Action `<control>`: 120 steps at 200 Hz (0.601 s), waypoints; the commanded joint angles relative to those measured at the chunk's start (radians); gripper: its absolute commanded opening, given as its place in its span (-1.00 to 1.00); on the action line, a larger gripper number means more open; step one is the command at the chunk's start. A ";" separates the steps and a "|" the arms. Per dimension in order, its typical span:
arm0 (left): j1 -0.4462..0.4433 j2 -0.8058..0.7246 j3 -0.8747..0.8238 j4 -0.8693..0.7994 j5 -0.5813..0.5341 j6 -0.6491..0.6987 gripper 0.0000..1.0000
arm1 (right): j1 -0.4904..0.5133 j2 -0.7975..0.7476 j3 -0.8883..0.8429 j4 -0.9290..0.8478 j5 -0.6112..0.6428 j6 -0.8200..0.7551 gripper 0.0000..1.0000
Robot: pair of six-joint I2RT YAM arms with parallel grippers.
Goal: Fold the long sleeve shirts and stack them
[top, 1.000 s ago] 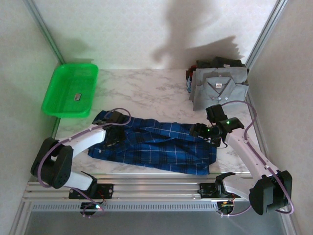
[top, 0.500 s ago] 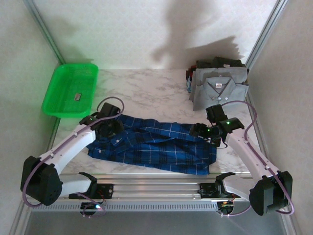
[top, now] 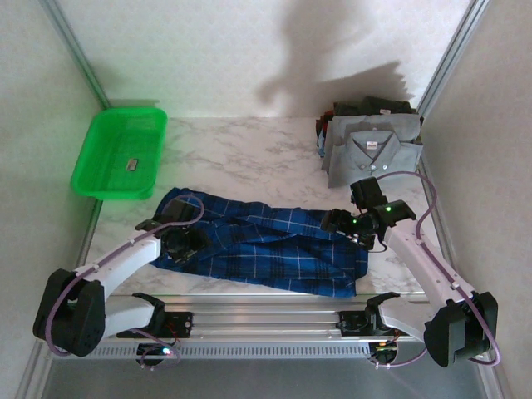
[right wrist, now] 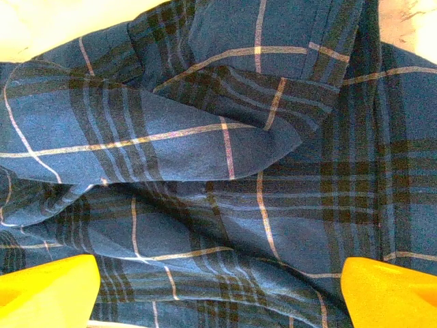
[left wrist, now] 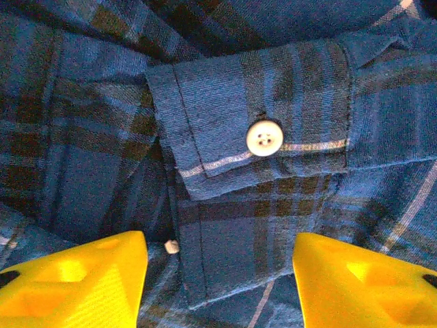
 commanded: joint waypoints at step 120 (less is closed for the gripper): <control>-0.001 0.012 -0.050 0.092 0.057 -0.053 -0.50 | 0.007 0.001 0.001 0.018 -0.013 0.002 0.84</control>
